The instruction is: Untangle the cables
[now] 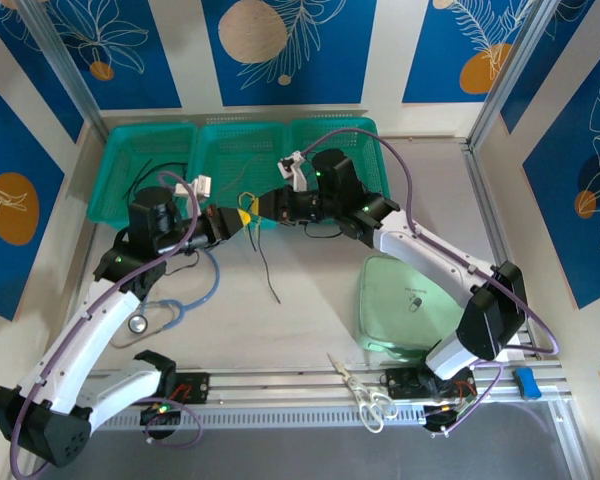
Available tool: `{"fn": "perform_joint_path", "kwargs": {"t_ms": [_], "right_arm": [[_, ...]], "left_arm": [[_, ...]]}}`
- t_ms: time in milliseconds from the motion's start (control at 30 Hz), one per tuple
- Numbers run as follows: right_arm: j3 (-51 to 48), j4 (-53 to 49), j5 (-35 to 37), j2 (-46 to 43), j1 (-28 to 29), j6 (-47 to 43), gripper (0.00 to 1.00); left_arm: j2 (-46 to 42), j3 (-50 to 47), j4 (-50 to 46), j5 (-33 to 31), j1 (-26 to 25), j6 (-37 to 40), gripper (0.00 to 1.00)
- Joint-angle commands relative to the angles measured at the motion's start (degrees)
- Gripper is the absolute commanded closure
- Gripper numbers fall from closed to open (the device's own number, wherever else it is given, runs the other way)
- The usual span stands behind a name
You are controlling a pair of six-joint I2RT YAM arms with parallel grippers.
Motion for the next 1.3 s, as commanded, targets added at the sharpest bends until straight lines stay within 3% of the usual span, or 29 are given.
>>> {"fn": "perform_joint_path", "kwargs": {"t_ms": [0,133,333,967,1267], "right_arm": [[0.8,1.9,-1.0,-1.7,0.4,0.4,1.00],[-1.0,1.5,3.6,-5.2,-1.1,-0.2,1.00],[-0.2,-0.1,4.8,-9.6,-7.6,-0.9,1.00],[-1.3,-8.7,3.0,-21.7,-30.1,-4.7,1.00],[-1.7,-10.5,-1.0,-25.6,-41.4,-4.5,1.00]], "left_arm": [[-1.2,-0.7,1.5,0.8,0.1,-0.5,1.00],[-1.4,-1.6,1.7,1.0,0.1,-0.6,1.00],[-3.5,-7.1,2.8,0.8,0.0,-1.6,1.00],[-7.0,-13.0,-3.1,-2.3,0.7,1.1,1.00],[-8.0,-12.6,-8.2,-1.9,5.3,3.8,1.00]]}}
